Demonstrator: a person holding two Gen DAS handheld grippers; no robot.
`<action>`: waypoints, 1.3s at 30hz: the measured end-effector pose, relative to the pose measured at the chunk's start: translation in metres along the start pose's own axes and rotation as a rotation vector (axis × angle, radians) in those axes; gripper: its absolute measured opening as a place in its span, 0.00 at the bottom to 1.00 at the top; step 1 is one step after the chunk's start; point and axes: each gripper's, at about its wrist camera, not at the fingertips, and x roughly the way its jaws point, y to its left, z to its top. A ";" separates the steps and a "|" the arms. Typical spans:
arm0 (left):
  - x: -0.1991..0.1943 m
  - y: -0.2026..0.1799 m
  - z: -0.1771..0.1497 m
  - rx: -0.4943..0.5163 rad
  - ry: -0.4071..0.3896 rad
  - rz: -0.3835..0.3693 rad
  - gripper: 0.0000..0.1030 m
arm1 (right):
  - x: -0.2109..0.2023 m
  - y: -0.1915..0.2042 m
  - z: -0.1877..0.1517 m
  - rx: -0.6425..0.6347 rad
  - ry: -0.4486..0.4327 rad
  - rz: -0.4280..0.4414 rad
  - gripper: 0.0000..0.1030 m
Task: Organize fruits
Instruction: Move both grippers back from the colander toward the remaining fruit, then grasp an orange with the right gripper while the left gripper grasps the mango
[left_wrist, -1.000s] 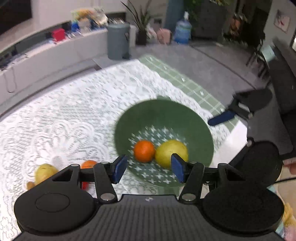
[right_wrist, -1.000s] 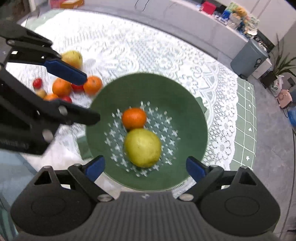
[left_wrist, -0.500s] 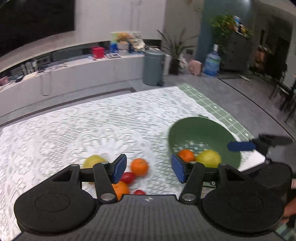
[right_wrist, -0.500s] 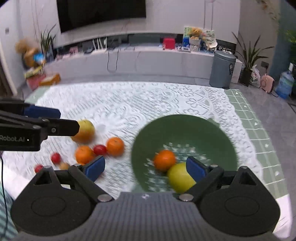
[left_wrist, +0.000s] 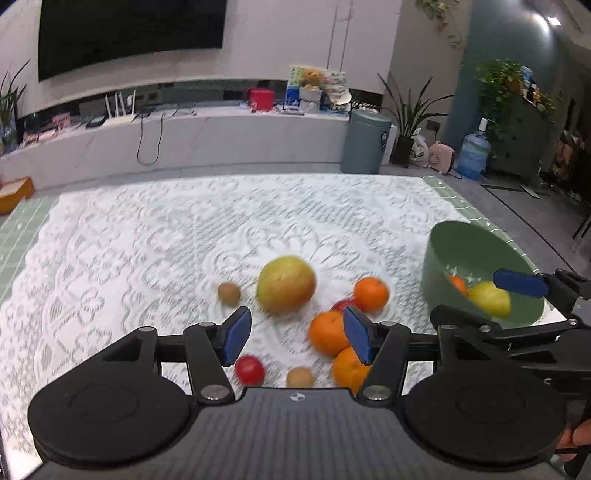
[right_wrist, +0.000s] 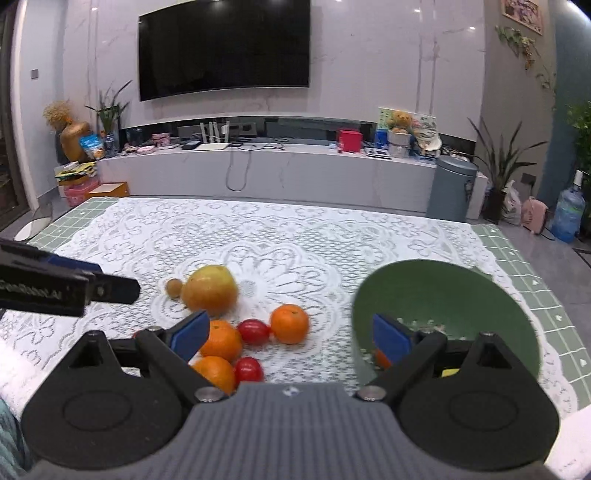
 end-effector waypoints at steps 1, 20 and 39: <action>0.002 0.003 -0.003 -0.008 0.005 0.003 0.66 | 0.002 0.004 -0.002 -0.012 0.000 0.006 0.89; 0.049 0.015 0.005 0.023 0.053 -0.024 0.66 | 0.076 0.021 0.012 -0.270 0.124 -0.017 0.52; 0.123 0.002 0.030 0.250 0.208 -0.058 0.72 | 0.145 0.015 0.016 -0.803 0.424 0.122 0.46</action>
